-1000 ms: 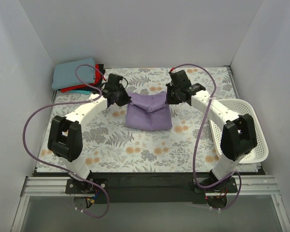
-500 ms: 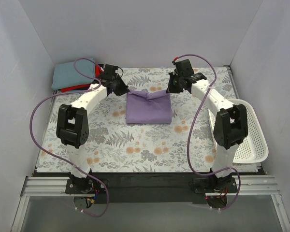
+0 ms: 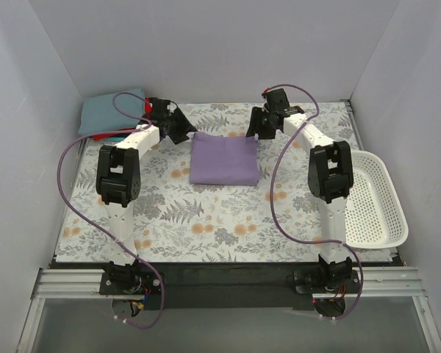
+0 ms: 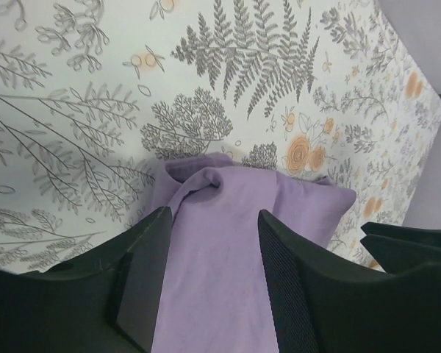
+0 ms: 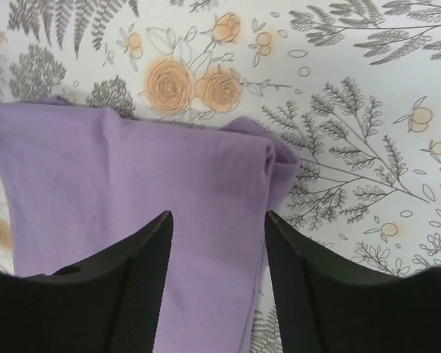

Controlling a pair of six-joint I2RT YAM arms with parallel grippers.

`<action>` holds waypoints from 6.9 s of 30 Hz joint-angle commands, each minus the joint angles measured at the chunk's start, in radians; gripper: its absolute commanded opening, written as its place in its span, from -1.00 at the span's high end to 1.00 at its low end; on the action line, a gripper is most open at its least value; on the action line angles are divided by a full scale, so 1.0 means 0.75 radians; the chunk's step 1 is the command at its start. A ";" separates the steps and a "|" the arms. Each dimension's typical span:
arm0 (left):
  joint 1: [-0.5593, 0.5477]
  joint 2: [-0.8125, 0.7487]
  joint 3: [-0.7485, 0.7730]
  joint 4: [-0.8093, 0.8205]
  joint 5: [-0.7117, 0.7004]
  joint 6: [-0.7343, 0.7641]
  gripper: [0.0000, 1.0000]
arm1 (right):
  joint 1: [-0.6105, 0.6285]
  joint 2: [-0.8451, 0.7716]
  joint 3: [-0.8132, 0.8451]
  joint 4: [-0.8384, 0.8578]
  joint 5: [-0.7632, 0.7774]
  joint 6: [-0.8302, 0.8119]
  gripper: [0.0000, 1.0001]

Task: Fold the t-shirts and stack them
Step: Fold the tshirt, then neatly place the folded tshirt to the corner

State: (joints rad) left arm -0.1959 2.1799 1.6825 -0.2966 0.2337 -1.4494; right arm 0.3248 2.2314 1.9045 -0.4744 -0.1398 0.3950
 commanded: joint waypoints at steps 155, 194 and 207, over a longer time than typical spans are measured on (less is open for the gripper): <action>-0.031 0.305 0.923 0.099 -1.772 1.609 1.00 | 0.121 -0.781 -0.801 0.264 -0.317 0.036 -0.17; 0.112 -0.021 0.755 0.101 -1.447 1.471 1.00 | 0.180 -0.813 -0.717 0.228 -0.276 0.052 -0.11; 0.506 0.286 1.139 -0.341 -0.919 0.888 1.00 | 0.227 -0.697 -0.649 0.158 -0.223 0.026 -0.08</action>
State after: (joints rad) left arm 0.1406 2.3531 2.4790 -0.4698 -0.5568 -0.6350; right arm 0.4831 1.6878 1.3853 -0.3317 -0.3260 0.4355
